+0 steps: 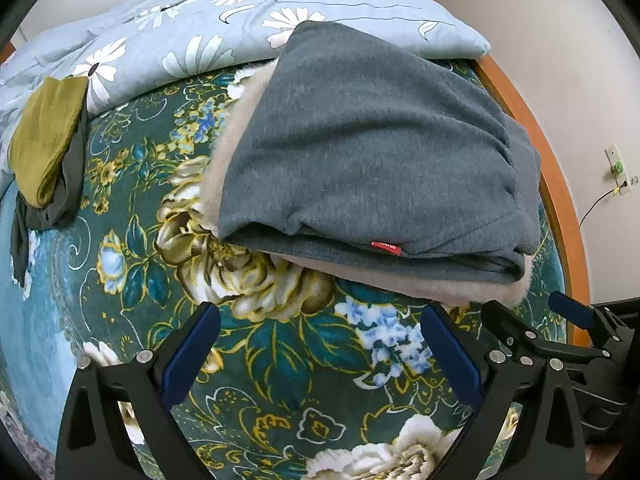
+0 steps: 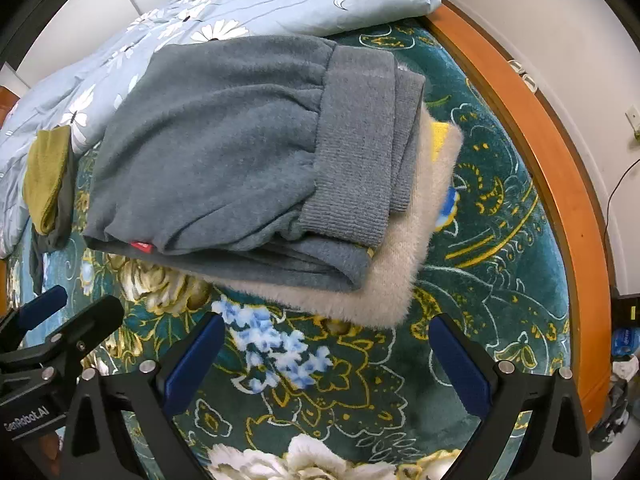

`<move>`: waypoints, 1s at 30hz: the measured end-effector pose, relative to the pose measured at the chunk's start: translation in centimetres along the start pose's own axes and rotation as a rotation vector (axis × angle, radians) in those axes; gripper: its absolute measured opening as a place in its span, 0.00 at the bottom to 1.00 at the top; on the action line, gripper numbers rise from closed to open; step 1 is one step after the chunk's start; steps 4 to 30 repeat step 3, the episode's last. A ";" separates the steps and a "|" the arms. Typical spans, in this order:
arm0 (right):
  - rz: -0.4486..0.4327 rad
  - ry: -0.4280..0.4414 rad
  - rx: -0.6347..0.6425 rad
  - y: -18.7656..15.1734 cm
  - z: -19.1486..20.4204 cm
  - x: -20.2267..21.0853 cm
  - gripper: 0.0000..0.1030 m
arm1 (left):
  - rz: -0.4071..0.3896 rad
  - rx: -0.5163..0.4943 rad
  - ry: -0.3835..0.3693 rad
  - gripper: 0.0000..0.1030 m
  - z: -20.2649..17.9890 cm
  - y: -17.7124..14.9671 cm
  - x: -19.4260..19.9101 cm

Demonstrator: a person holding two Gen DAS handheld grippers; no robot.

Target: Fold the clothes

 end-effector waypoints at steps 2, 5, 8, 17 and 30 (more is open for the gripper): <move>0.000 -0.001 0.002 0.0 0.0 0.1 1.00 | 0.007 0.001 -0.002 0.97 0.0 -0.1 0.1; 0.000 -0.002 0.003 -0.1 0.0 0.2 1.00 | 0.008 0.001 -0.007 0.97 0.0 -0.2 0.2; 0.000 -0.002 0.003 -0.1 0.0 0.2 1.00 | 0.008 0.001 -0.007 0.97 0.0 -0.2 0.2; 0.000 -0.002 0.003 -0.1 0.0 0.2 1.00 | 0.008 0.001 -0.007 0.97 0.0 -0.2 0.2; 0.000 -0.002 0.003 -0.1 0.0 0.2 1.00 | 0.008 0.001 -0.007 0.97 0.0 -0.2 0.2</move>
Point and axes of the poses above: each gripper's, at about its wrist camera, not at the fingertips, and x roughly against the way its jaws point, z to its left, y to its top, the point moved 6 cm from there along -x, roughly the way its jaws point, and after that the axes turned 6 degrees about x, right-handed, at the moved point
